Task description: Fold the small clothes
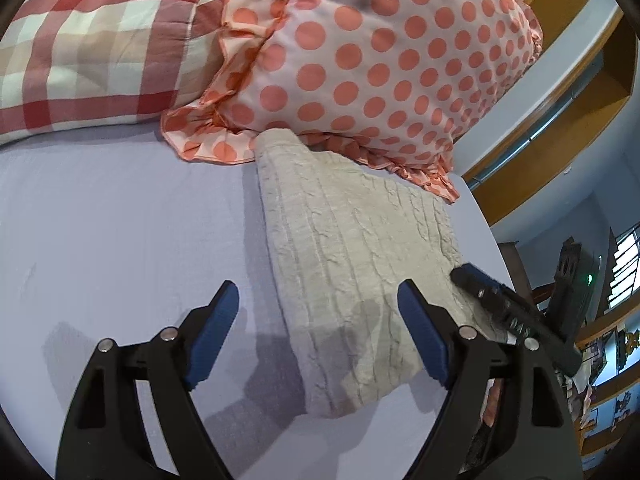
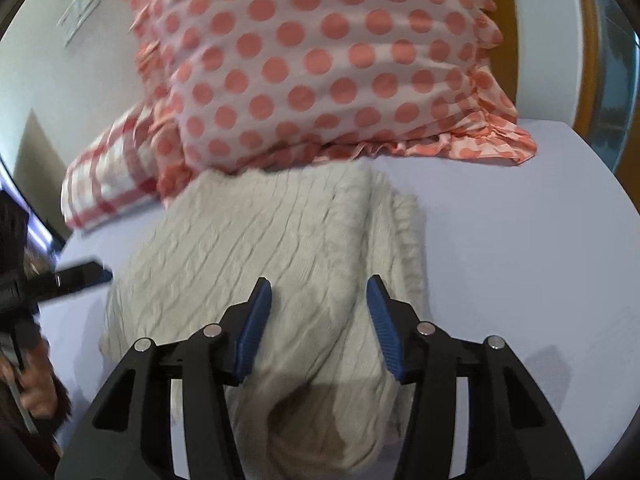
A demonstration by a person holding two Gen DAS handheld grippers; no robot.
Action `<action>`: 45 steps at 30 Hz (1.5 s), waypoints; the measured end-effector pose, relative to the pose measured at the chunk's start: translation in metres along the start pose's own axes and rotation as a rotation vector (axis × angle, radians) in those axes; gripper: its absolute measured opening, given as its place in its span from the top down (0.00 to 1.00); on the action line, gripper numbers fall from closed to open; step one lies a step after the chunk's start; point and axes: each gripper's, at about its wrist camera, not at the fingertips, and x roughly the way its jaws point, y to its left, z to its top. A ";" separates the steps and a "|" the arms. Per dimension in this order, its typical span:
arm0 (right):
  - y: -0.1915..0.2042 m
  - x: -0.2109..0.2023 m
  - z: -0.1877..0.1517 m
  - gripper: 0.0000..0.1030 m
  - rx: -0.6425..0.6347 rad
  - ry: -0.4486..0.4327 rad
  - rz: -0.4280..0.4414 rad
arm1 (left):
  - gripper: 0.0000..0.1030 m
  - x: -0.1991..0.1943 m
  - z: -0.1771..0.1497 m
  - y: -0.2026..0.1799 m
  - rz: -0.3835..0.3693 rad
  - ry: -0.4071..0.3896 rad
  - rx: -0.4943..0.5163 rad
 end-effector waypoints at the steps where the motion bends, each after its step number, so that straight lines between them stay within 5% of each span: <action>1: -0.002 0.004 0.003 0.49 0.010 0.010 0.005 | 0.21 0.000 0.000 0.000 -0.001 0.000 -0.001; 4: -0.013 0.025 0.011 0.56 0.053 0.056 0.023 | 0.19 0.001 0.000 -0.001 0.001 0.000 0.001; 5: -0.013 0.028 0.012 0.79 0.043 0.049 0.026 | 0.19 0.001 0.000 -0.002 0.001 0.001 0.003; 6: -0.012 0.029 0.013 0.86 0.024 0.038 0.037 | 0.19 0.003 -0.001 -0.003 0.001 0.005 0.006; 11: -0.023 0.017 0.030 0.89 0.020 -0.061 -0.009 | 0.19 0.005 -0.002 -0.003 0.010 0.008 0.014; 15: -0.028 0.034 0.033 0.87 -0.005 0.018 -0.043 | 0.19 0.005 -0.002 -0.002 0.000 0.006 0.019; 17: -0.023 0.021 0.029 0.81 -0.031 -0.019 -0.042 | 0.19 0.002 -0.002 -0.006 -0.022 -0.005 0.027; 20: -0.003 -0.015 0.020 0.46 -0.097 -0.105 0.036 | 0.19 -0.007 0.000 -0.019 -0.068 -0.061 0.063; 24: 0.029 -0.034 -0.006 0.46 -0.230 -0.071 0.168 | 0.16 -0.006 -0.002 -0.051 -0.135 -0.105 0.151; 27: 0.028 -0.003 -0.025 0.47 -0.261 0.080 0.089 | 0.16 0.017 -0.010 -0.067 -0.124 -0.042 0.198; 29: 0.016 0.003 -0.035 0.47 -0.263 0.083 0.099 | 0.16 0.039 -0.027 -0.071 -0.046 0.033 0.255; 33: 0.013 -0.006 -0.029 0.46 -0.222 0.100 0.137 | 0.18 0.034 -0.053 -0.091 0.124 0.002 0.459; 34: 0.008 -0.012 -0.023 0.42 -0.179 0.094 0.173 | 0.18 0.025 -0.051 -0.087 0.100 -0.006 0.436; 36: -0.010 -0.025 -0.011 0.09 -0.059 0.051 0.240 | 0.17 0.003 -0.036 -0.066 0.051 -0.038 0.319; 38: -0.034 -0.026 0.005 0.06 0.038 0.029 0.250 | 0.17 -0.006 -0.015 -0.034 0.046 -0.042 0.182; 41: -0.056 0.000 0.015 0.06 0.160 0.121 0.274 | 0.18 0.007 0.000 0.002 0.009 0.036 0.027; 45: -0.064 0.029 0.012 0.06 0.209 0.200 0.259 | 0.19 0.036 0.001 0.016 -0.069 0.125 -0.050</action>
